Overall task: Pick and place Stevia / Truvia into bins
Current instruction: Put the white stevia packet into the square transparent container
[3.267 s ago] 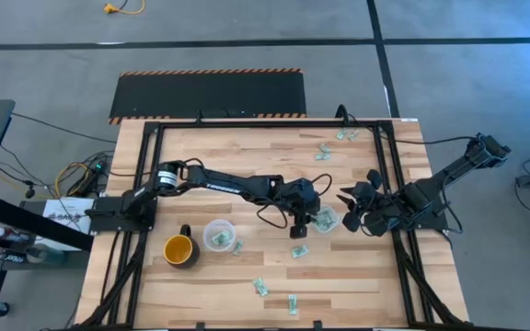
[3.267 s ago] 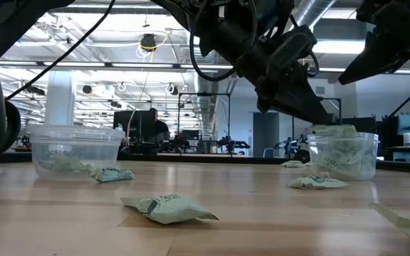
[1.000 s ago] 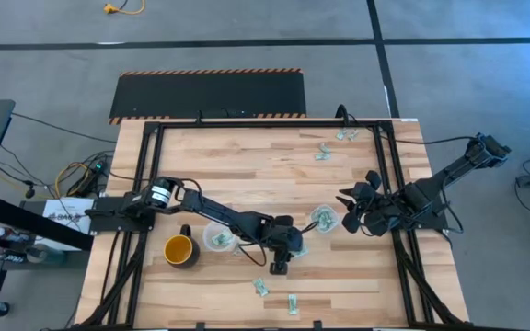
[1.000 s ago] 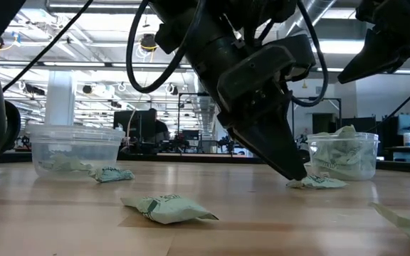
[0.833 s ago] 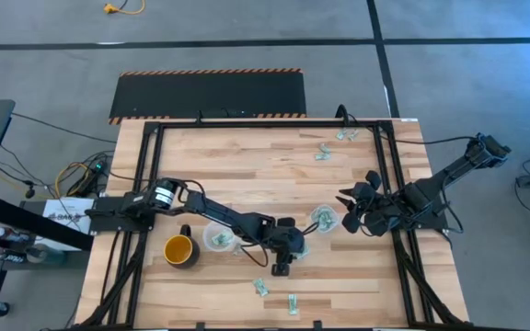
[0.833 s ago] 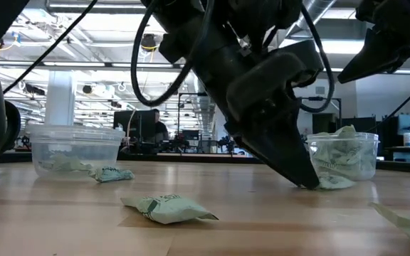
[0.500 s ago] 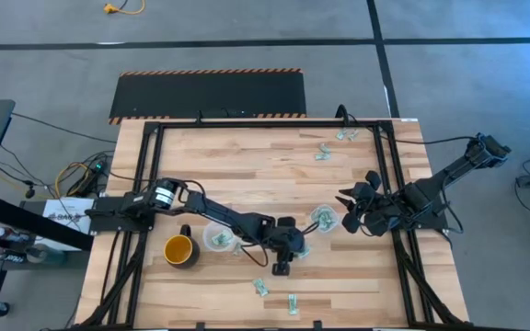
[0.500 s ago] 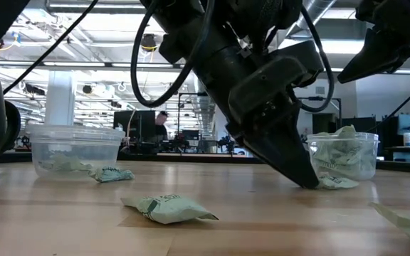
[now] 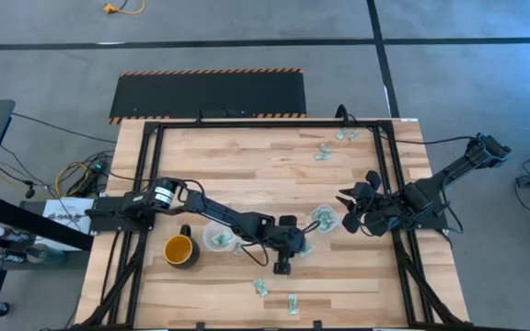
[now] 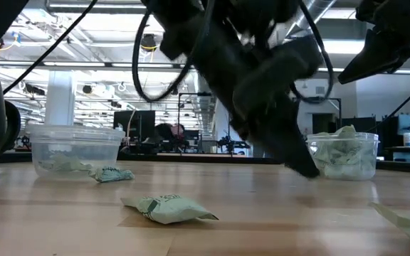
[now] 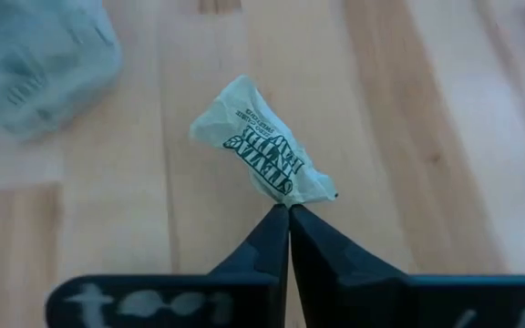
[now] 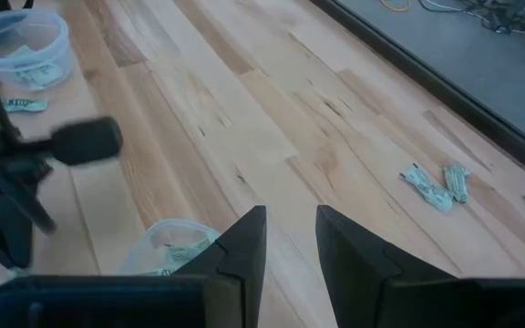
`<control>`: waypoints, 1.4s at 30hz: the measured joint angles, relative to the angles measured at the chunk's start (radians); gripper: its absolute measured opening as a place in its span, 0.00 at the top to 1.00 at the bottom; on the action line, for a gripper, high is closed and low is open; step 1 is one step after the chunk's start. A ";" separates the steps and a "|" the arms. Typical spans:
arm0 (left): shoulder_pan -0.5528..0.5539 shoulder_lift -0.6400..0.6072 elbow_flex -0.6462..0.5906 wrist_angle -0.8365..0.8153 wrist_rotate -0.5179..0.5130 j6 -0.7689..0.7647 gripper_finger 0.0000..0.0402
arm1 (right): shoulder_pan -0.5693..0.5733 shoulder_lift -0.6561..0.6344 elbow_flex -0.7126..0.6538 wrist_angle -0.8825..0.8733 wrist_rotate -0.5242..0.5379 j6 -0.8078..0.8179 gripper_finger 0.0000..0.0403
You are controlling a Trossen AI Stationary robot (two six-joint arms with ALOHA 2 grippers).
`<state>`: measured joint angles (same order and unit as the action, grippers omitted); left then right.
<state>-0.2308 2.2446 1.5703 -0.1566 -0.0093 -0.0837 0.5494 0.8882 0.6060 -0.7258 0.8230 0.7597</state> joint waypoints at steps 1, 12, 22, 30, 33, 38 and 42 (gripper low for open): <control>0.002 -0.014 0.000 0.002 0.000 0.001 1.00 | 0.000 0.000 0.000 -0.002 0.000 0.000 0.77; 0.120 -0.125 0.003 0.109 -0.031 0.091 1.00 | 0.000 0.000 0.000 0.000 0.001 0.005 0.77; 0.233 -0.113 0.002 0.140 0.144 0.089 1.00 | 0.000 0.000 0.000 0.000 0.017 0.019 0.77; 0.226 -0.097 0.003 0.168 0.210 0.097 1.00 | 0.000 0.000 0.000 -0.001 0.017 0.018 0.77; 0.226 -0.096 0.003 0.170 0.206 0.098 1.00 | 0.000 0.000 0.000 0.000 0.017 0.018 0.77; 0.226 -0.079 0.007 0.175 0.207 0.091 1.00 | 0.000 0.000 0.000 0.000 0.017 0.018 0.77; 0.226 -0.065 0.019 0.160 0.212 0.091 0.99 | 0.000 0.000 0.000 0.000 0.016 0.018 0.77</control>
<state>-0.0048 2.1800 1.5898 0.0033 0.2028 0.0074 0.5492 0.8879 0.6056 -0.7261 0.8394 0.7780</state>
